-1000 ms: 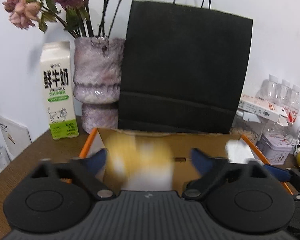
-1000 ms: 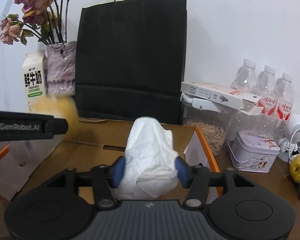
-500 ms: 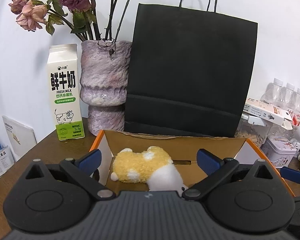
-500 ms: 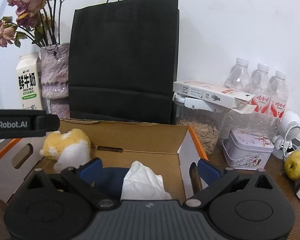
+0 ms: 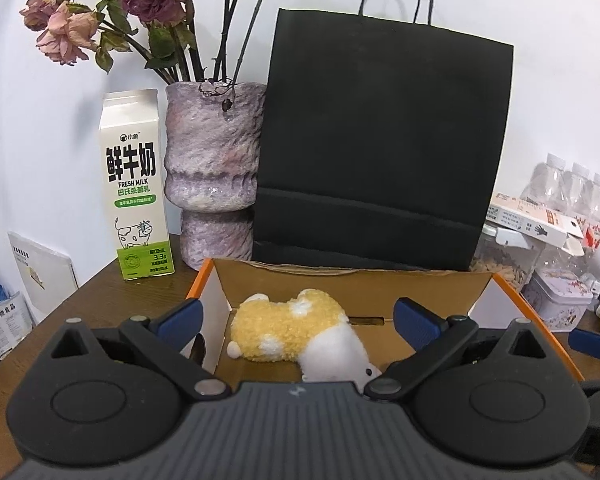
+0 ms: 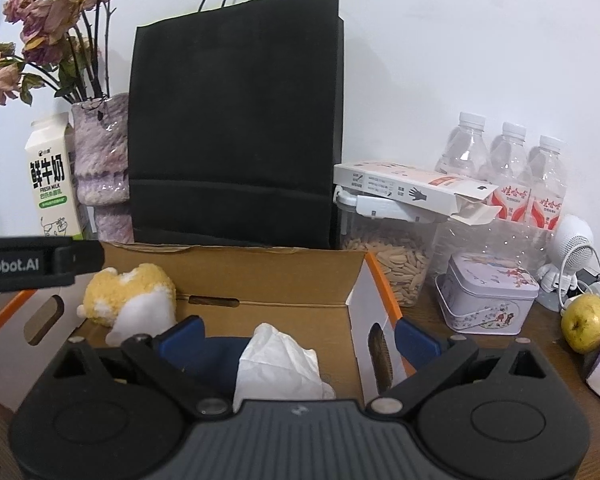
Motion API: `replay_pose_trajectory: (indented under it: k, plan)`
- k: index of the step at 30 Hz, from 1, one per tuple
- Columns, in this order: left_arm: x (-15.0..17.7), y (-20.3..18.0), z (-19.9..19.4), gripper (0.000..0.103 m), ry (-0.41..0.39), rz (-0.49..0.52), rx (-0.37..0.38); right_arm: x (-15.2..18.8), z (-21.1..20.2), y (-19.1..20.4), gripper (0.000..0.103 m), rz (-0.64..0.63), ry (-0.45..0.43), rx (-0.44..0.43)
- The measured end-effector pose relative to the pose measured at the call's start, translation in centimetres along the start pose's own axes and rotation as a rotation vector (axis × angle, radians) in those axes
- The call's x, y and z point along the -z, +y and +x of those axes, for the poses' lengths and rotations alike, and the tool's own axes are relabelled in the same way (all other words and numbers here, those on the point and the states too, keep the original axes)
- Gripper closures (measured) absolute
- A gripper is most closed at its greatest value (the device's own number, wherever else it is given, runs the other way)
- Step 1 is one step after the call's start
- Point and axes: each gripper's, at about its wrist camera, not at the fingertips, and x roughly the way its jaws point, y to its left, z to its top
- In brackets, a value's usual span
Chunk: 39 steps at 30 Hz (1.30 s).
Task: Organize objects
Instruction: 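Withdraw both open tools from the box back toward the table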
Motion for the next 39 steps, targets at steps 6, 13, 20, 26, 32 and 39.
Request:
replay_pose_trajectory:
  k: [6, 13, 20, 26, 32, 39]
  plan:
    - [-0.1, 0.2, -1.3, 0.000, -0.014, -0.002, 0.007, -0.2, -1.3, 0.1, 0.001, -0.007, -0.011, -0.003]
    - [-0.2, 0.7, -3.3, 0.000, -0.025, -0.004, 0.023, -0.5, -3.4, 0.0, 0.001, -0.003, -0.031, -0.014]
    - [-0.1, 1.4, -5.9, 0.000, -0.040, -0.012, 0.042, -0.4, -5.9, 0.1, 0.001, -0.008, -0.049, -0.039]
    - [0.3, 2.1, -8.1, 0.000, -0.047, -0.018, 0.062, 0.0, -7.9, 0.3, 0.001, -0.008, -0.063, -0.056]
    - [0.9, 2.9, -10.4, 0.000, -0.056, -0.016, 0.070, 0.8, -10.0, 0.4, 0.001, -0.015, -0.074, -0.057]
    - [1.8, 3.5, -12.8, 0.000, -0.056, 0.002, 0.082, 1.7, -12.8, 0.6, 0.001, -0.025, -0.091, -0.064]
